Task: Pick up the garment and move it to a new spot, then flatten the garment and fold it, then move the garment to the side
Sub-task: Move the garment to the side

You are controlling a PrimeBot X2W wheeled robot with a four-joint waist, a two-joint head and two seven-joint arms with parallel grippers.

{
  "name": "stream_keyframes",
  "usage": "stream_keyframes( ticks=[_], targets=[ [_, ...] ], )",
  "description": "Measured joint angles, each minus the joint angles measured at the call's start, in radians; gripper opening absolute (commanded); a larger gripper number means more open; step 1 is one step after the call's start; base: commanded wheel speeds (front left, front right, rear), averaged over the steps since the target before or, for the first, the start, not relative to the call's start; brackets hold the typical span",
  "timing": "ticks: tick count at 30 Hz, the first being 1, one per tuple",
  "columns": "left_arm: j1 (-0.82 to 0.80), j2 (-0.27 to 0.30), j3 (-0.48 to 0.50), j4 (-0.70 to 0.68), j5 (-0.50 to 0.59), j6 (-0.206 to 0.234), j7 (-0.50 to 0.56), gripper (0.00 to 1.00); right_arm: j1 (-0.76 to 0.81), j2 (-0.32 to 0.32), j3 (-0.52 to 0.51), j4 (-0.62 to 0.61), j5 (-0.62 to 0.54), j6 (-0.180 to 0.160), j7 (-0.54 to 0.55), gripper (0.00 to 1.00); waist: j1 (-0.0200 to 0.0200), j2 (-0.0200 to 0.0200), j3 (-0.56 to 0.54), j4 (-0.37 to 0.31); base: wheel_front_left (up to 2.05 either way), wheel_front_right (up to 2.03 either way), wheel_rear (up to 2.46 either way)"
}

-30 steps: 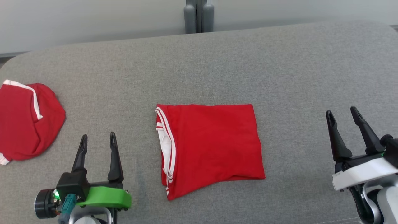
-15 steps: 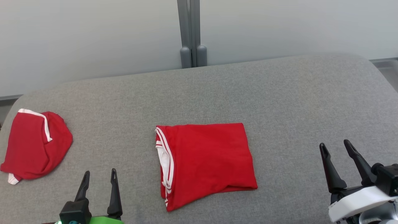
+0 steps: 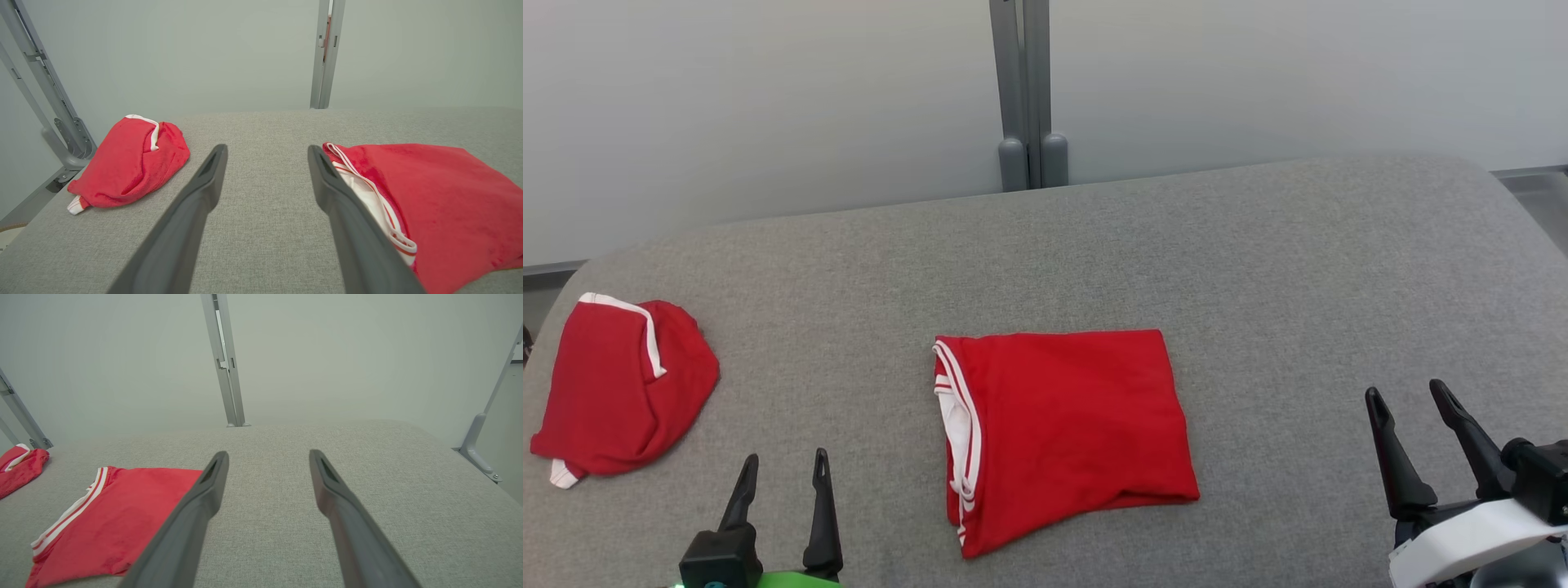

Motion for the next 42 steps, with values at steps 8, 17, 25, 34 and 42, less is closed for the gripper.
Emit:
stream_keyframes(
  ticks=[8,17,25,34,42],
  targets=[
    [0.0,0.003,-0.007,0.0,-0.003,0.003,-0.002,1.0,0.001,0.0,-0.006,-0.004,0.0,0.0,0.005,1.0,0.0,0.0,0.004,0.006,0.0,0.0,0.0],
    [-0.052,0.004,-0.032,-0.017,0.006,-0.008,-0.016,1.0,-0.02,-0.043,-0.006,0.035,0.017,0.0,0.026,1.0,0.0,0.0,0.039,0.035,0.0,0.0,0.0],
    [-0.189,-0.03,-0.058,-0.004,0.021,-0.019,-0.045,1.0,-0.176,-0.087,0.102,0.223,0.084,0.0,0.013,1.0,0.0,0.0,0.148,0.086,0.0,0.0,0.0],
    [-0.276,-0.063,-0.065,0.042,0.031,-0.033,-0.058,1.0,-0.406,-0.035,0.325,0.56,0.202,0.0,-0.012,1.0,0.0,0.0,0.259,0.152,0.0,0.0,0.0],
    [-0.283,-0.077,-0.052,0.03,0.053,-0.039,-0.059,1.0,-0.488,-0.075,0.458,0.647,0.311,0.0,-0.01,0.0,0.0,0.0,0.293,0.182,0.0,0.0,0.0]
  ],
)
